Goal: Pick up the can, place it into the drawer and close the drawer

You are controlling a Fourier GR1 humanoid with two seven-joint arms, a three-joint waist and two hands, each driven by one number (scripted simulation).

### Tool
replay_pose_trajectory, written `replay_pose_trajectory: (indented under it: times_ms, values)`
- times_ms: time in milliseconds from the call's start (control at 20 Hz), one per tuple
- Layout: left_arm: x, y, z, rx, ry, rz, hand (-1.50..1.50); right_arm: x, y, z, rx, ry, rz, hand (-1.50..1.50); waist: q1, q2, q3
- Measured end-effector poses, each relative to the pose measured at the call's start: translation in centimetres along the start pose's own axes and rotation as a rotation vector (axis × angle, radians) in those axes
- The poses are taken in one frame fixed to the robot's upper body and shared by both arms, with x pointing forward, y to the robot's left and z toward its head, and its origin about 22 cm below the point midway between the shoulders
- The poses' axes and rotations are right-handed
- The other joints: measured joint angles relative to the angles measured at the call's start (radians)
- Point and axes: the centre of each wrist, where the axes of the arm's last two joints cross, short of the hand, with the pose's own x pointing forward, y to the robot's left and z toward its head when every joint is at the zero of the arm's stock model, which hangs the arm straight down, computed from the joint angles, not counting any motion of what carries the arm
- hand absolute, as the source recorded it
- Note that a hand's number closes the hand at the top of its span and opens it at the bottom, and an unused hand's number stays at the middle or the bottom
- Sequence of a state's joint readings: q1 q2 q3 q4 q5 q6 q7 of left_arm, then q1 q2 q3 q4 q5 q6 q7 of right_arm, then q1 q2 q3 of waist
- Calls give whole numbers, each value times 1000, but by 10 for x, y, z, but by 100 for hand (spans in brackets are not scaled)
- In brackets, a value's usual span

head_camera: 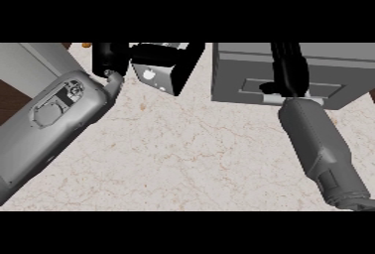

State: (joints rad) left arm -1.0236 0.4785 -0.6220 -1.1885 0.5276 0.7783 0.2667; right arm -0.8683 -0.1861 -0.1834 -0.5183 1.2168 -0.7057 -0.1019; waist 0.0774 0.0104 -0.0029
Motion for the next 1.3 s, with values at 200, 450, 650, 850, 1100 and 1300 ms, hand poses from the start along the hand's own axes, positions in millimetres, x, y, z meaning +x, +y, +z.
replay_pose_trajectory:
  times_ms: [200, 450, 650, 850, 1100, 1300]
  values:
    - [-8, 4, 10, -12, -3, -1, -150, 1, 1, -7, -21, 11, 2, -150, 0, -2, 0]
    - [-18, 10, 18, -12, 1, -8, -150, 7, -7, -26, 2, 11, 14, -150, 2, 7, 1]
    - [-24, 19, 24, -17, -5, -9, -150, 6, -11, -32, 17, 15, 15, -150, 7, 12, 2]
    - [-29, 25, 29, -23, -5, -10, -150, 6, -15, -38, 46, -7, -7, -150, 5, 16, 4]
    - [-30, 27, 33, -23, -9, -5, -150, 8, -16, -41, 31, -23, -110, -150, -5, 18, 6]
    - [-33, 30, 34, -10, -7, -2, -150, 15, -18, -46, 17, -14, -242, -150, -15, 19, 8]
